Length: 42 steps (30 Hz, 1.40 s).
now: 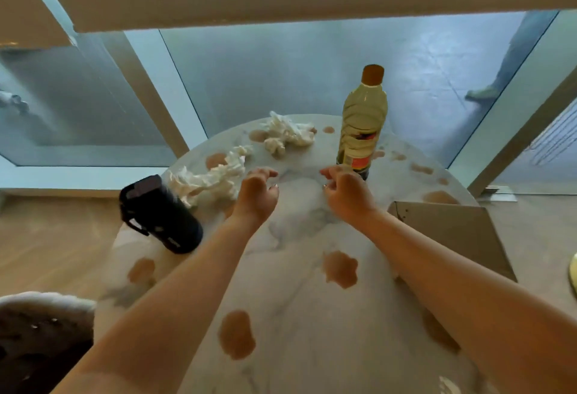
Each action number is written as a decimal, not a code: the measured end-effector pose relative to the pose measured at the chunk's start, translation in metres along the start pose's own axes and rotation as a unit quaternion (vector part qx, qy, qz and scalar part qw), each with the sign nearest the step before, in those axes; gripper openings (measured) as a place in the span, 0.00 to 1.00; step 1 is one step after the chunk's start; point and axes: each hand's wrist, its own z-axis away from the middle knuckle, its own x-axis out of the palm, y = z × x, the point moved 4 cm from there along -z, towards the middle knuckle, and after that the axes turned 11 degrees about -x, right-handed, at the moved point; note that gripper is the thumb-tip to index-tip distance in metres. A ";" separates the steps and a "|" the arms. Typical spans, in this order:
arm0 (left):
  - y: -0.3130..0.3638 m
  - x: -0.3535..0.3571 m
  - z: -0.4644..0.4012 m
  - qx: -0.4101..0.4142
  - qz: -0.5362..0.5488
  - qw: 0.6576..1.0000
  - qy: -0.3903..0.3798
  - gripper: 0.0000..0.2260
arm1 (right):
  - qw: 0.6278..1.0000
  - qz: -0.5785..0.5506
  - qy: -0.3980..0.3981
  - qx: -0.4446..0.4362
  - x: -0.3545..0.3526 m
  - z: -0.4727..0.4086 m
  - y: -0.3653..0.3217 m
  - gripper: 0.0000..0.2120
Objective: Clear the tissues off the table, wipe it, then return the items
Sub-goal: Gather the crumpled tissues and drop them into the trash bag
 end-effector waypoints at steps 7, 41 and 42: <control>-0.031 0.033 -0.103 -0.048 -0.001 0.998 -0.034 0.18 | 0.998 0.042 -0.034 0.016 0.052 -0.102 0.033 0.20; -0.002 0.036 0.048 0.129 -0.023 0.990 0.041 0.12 | 0.995 -0.049 0.085 -0.032 0.029 0.044 0.011 0.06; 0.002 0.034 0.071 0.132 -0.019 0.990 0.042 0.12 | 0.994 -0.060 0.088 -0.034 0.021 0.068 0.008 0.06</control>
